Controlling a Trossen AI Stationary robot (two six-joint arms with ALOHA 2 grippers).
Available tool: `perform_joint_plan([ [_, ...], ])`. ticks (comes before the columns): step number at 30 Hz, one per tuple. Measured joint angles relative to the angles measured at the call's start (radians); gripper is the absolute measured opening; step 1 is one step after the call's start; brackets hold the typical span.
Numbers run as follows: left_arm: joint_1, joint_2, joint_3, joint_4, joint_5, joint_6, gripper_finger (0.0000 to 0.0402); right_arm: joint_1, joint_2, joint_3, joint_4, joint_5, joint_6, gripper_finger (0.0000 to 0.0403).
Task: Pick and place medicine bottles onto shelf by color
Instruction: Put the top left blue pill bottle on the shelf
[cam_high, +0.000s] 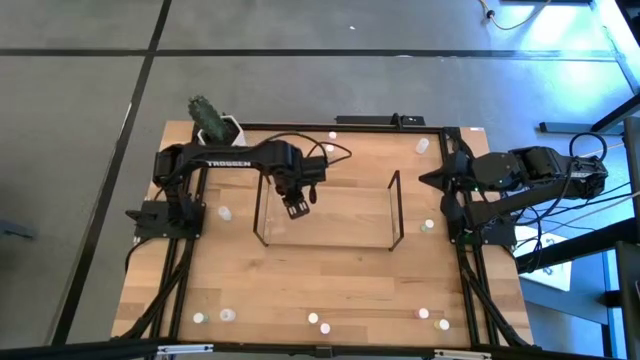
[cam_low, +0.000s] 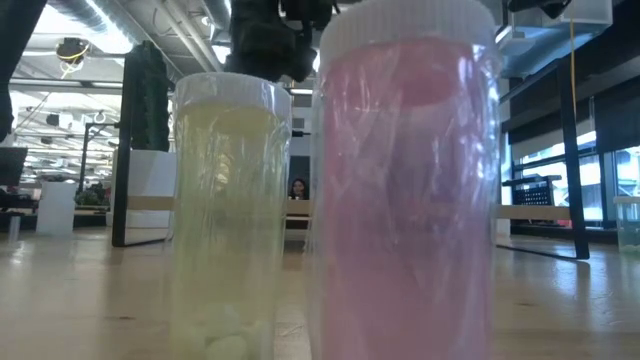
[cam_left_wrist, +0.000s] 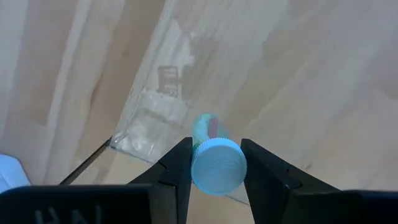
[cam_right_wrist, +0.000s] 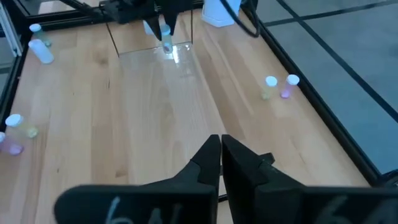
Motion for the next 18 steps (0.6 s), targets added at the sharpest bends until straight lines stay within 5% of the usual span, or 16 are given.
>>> perform_joint_plan([
  [6,0.021,0.000,-0.052,0.078,-0.004,0.008,0.0111,0.000,0.000,0.000,0.000,0.000,-0.001,0.0018],
  [18,0.082,0.000,-0.074,0.099,0.008,0.272,0.0111,0.000,0.000,0.000,0.000,0.000,-0.001,0.0018],
])
